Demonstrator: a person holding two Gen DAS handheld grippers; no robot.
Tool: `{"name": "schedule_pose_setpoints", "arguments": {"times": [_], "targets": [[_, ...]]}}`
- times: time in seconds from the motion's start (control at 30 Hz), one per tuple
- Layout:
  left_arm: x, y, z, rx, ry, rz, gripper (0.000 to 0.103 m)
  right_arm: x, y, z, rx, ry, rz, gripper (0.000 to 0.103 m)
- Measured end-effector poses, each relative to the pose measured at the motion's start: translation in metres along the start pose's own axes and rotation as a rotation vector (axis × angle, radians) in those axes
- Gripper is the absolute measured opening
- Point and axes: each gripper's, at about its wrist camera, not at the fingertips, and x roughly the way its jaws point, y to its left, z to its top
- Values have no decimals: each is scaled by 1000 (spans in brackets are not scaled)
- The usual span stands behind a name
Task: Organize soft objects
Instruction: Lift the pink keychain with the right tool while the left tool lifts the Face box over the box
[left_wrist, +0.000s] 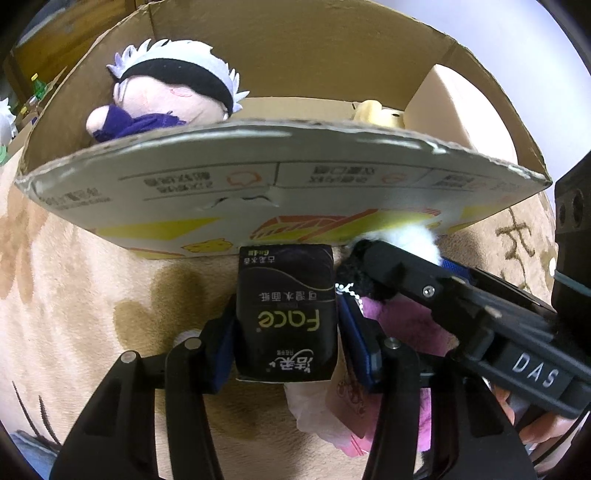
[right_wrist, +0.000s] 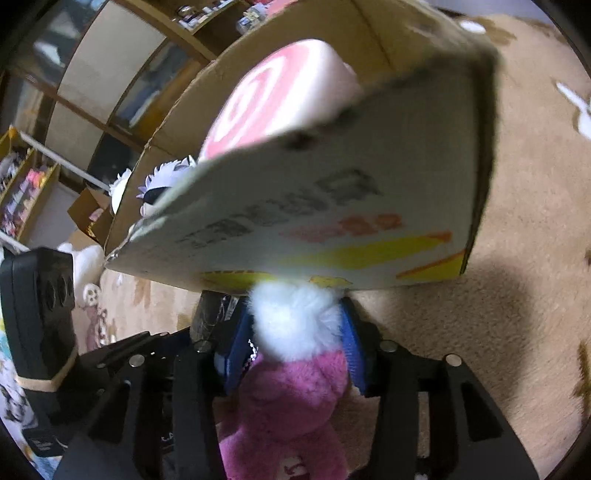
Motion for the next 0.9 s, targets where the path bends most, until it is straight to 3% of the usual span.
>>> {"name": "schedule_pose_setpoints", "arguments": {"times": [0.07,0.2,0.4,0.9], "targets": [[3,1,-4,-4,-1,-1,50,-1,5,0,-28,-4,3,39],[-3,3,-8,14,-4,40,48,-4,12,-2,-58,-18,-10,35],[-16,9,-10,-19,-27,38,45,-18,21,-5,-114,-56,-53,33],[-81,0,-40,1,-243,84,46,-74,42,-15,-183,-180,-72,32]]}}
